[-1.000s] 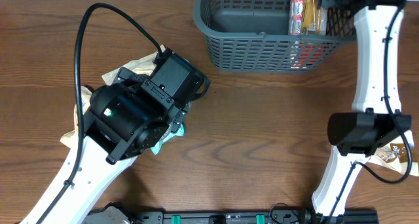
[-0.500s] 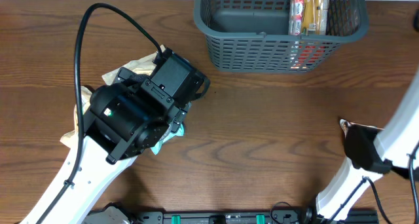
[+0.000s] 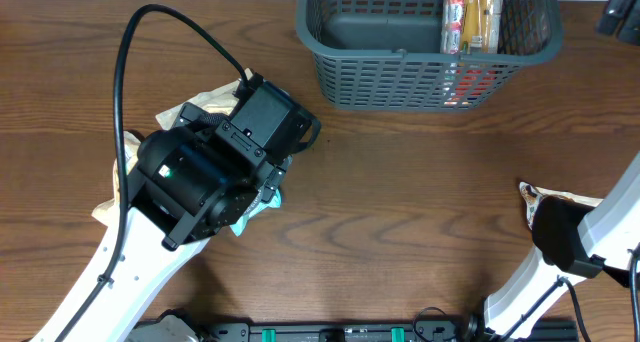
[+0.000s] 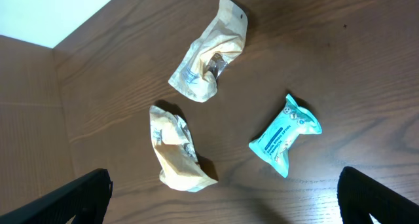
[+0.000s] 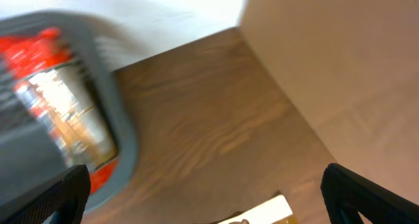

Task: Pack container
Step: 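Open the right gripper and move it to the Pawree pouch on the right, then lower the right gripper onto the Pawree pouch and grasp it, then carry the Pawree pouch with the right gripper into the basket and release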

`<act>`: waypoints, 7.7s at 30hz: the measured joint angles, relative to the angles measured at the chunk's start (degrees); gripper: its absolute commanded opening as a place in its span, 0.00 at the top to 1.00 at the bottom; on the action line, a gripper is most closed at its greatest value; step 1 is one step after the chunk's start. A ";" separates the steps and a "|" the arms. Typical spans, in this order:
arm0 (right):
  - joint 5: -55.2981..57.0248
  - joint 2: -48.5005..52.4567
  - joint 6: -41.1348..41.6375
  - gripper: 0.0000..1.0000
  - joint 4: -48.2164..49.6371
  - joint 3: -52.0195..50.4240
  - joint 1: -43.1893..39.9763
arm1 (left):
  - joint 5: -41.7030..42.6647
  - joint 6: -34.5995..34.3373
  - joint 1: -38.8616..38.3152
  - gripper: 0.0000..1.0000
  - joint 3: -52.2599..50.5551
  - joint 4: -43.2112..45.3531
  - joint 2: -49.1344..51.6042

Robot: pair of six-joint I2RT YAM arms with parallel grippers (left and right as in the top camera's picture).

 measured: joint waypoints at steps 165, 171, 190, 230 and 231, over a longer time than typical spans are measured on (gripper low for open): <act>-47.41 -28.02 31.23 0.99 62.51 -74.64 -33.16 | 0.02 0.00 0.00 0.01 0.00 -0.22 0.02; -53.90 -30.67 32.13 0.99 71.32 -59.60 -24.90 | 0.02 0.00 0.00 0.01 0.00 -0.15 0.02; -39.67 -18.47 3.10 0.99 53.44 -57.11 6.19 | 0.00 0.00 0.00 0.01 0.00 -0.11 0.00; -27.54 -1.92 -14.21 0.87 44.04 -57.13 7.61 | 0.00 0.00 0.00 0.01 0.00 -0.83 0.00; -27.50 -1.33 -14.25 0.84 43.91 -57.13 7.61 | 0.00 0.00 0.00 0.01 0.00 -0.85 0.00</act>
